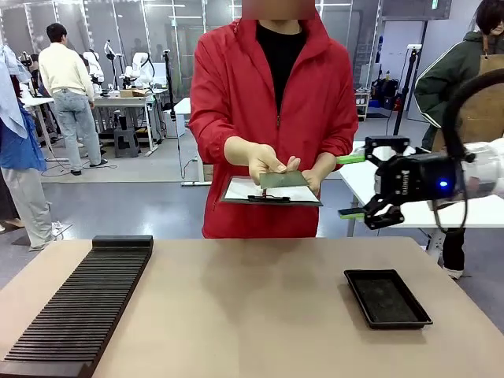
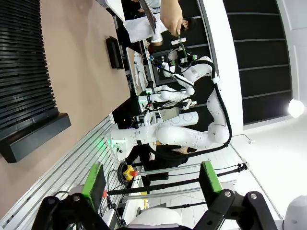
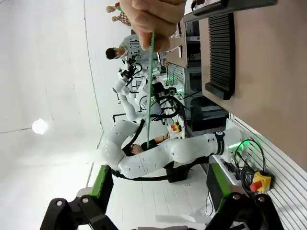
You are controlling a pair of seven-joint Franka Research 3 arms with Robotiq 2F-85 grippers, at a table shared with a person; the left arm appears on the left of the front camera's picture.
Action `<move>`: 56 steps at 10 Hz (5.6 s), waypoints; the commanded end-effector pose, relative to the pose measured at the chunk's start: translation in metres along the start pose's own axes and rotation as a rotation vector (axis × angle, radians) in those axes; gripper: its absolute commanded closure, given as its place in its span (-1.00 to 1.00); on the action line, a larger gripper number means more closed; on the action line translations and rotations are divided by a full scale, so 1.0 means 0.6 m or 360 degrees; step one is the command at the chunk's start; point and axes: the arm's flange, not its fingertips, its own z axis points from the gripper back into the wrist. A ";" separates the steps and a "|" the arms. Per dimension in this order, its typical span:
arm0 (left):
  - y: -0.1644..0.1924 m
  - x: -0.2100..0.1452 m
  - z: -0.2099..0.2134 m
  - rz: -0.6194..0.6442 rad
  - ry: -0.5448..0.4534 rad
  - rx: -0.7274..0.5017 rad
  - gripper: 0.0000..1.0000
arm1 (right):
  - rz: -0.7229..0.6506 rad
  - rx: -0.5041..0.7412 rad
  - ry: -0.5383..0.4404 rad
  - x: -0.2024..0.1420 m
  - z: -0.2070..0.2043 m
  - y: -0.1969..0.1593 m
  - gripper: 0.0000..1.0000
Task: Inspect the PCB.
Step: Pick up the Blank PCB that the human is holding, then place the Blank PCB in the ESD tray.
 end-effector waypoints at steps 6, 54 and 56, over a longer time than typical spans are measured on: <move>-0.006 -0.004 -0.001 -0.0002 0.0010 0.0014 -1.00 | -0.0040 0.0035 0.0057 0.061 -0.114 0.015 -1.00; -0.006 -0.004 -0.001 -0.0002 0.0010 0.0014 -1.00 | 0.0261 -0.0160 0.0193 0.025 0.134 -0.110 0.95; -0.006 -0.004 -0.001 -0.0002 0.0010 0.0014 -1.00 | 0.0281 -0.0255 0.0063 0.029 0.185 -0.174 0.95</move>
